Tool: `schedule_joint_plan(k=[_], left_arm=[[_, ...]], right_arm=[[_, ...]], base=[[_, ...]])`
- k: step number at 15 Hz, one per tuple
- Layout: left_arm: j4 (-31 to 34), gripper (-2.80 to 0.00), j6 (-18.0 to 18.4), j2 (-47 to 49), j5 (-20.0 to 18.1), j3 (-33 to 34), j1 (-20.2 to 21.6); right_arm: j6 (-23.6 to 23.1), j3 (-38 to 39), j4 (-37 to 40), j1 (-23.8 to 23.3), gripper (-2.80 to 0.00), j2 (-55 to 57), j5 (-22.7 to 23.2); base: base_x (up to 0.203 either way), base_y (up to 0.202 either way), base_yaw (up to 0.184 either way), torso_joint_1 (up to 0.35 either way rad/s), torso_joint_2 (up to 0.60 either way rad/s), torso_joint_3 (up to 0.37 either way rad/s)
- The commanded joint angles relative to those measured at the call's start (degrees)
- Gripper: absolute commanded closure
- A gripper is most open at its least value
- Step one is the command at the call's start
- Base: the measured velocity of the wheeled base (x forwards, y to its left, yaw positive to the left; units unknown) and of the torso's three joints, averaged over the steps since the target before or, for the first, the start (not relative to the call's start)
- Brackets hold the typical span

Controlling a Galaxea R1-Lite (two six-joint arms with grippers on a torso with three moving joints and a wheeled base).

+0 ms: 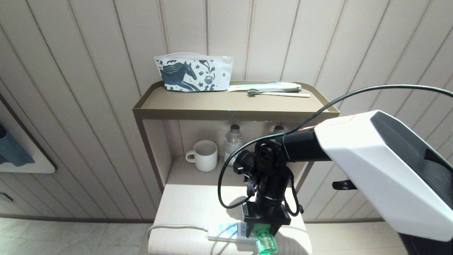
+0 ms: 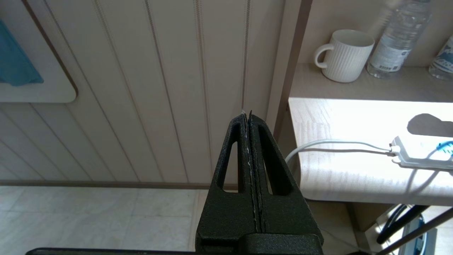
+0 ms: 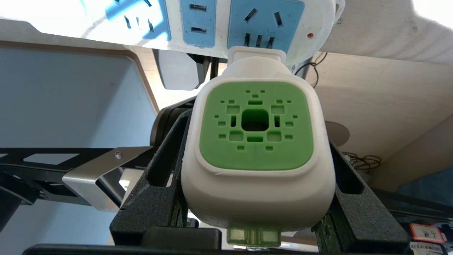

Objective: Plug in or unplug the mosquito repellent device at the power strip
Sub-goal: Insert the plug into the socket

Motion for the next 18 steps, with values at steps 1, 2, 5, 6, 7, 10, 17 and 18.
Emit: schedule_joint_plan(k=[1,2,5,6,7,10,17,18], left_arm=[[0.0,0.00,0.0,0.0,0.0,0.0,0.0],[0.0,0.00,0.0,0.0,0.0,0.0,0.0],[0.0,0.00,0.0,0.0,0.0,0.0,0.0],[0.0,0.00,0.0,0.0,0.0,0.0,0.0],[0.0,0.00,0.0,0.0,0.0,0.0,0.0],[0.0,0.00,0.0,0.0,0.0,0.0,0.0],[0.0,0.00,0.0,0.0,0.0,0.0,0.0],[0.0,0.00,0.0,0.0,0.0,0.0,0.0]], right_arm=[[0.2,-0.1,0.3,0.1,0.00,0.0,0.1],[0.2,-0.1,0.3,0.0,0.00,0.0,0.1],[0.2,-0.2,0.3,0.0,0.00,0.3,0.1],[0.2,-0.5,0.3,0.0,0.00,0.4,0.1],[0.2,-0.6,0.3,0.0,0.00,0.3,0.0],[0.2,-0.7,0.3,-0.1,0.00,0.3,0.0],[0.1,-0.6,0.3,0.0,0.00,1.6,0.1],[0.0,-0.8,0.3,0.0,0.00,1.7,0.1]], base=[[0.000,0.000,0.000,0.000,0.00,0.000],[0.000,0.000,0.000,0.000,0.00,0.000],[0.000,0.000,0.000,0.000,0.00,0.000],[0.000,0.000,0.000,0.000,0.00,0.000],[0.000,0.000,0.000,0.000,0.00,0.000],[0.000,0.000,0.000,0.000,0.00,0.000],[0.000,0.000,0.000,0.000,0.00,0.000],[0.000,0.000,0.000,0.000,0.00,0.000]])
